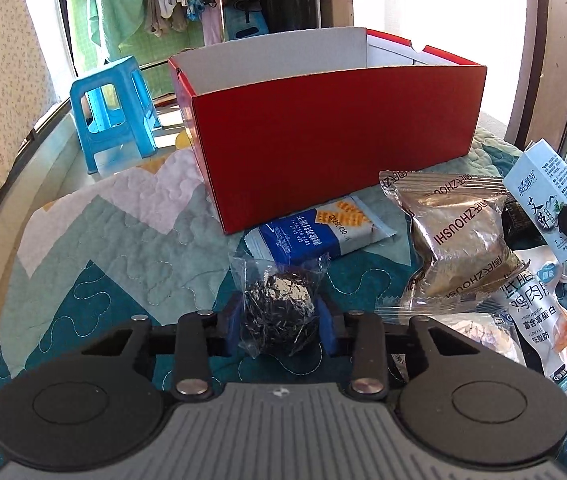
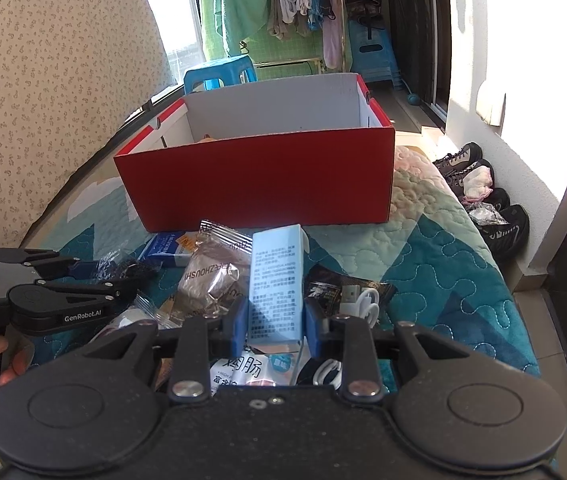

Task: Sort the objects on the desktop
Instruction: 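Lift the carton and bagged item and carry them into the red box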

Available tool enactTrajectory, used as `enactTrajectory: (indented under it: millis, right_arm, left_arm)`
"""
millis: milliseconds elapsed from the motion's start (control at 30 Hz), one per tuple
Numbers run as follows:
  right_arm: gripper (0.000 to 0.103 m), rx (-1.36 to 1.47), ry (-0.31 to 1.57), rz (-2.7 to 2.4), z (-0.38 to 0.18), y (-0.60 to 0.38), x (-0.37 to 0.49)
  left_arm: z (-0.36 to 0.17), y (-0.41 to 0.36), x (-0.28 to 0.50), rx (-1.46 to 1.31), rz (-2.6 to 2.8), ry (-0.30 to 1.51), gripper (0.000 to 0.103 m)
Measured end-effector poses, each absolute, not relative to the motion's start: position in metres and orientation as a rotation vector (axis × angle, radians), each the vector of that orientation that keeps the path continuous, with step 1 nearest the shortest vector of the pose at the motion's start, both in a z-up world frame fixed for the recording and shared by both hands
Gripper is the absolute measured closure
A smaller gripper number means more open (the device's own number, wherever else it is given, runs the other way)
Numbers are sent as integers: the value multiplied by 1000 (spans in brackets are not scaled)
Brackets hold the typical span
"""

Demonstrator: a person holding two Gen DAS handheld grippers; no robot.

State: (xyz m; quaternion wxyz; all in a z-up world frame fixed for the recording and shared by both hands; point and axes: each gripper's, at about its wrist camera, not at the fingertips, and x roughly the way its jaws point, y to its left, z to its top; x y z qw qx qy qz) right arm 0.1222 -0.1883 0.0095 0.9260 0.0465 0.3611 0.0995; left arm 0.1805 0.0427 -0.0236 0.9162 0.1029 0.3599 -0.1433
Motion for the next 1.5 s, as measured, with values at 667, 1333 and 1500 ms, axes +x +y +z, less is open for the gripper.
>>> enactTrajectory:
  millis: [667,1333,1500]
  right_arm:
    - [75,93,713,223,25,-188,107]
    - [75,133,691,301,76,-195,115]
    - [75,110,666,287,93,-196,133]
  left_arm:
    - [30,40,132,186,-337,675,69]
    - [92,6,133,189,-408,620,69]
    - [112,2,154,189,-420,605,69]
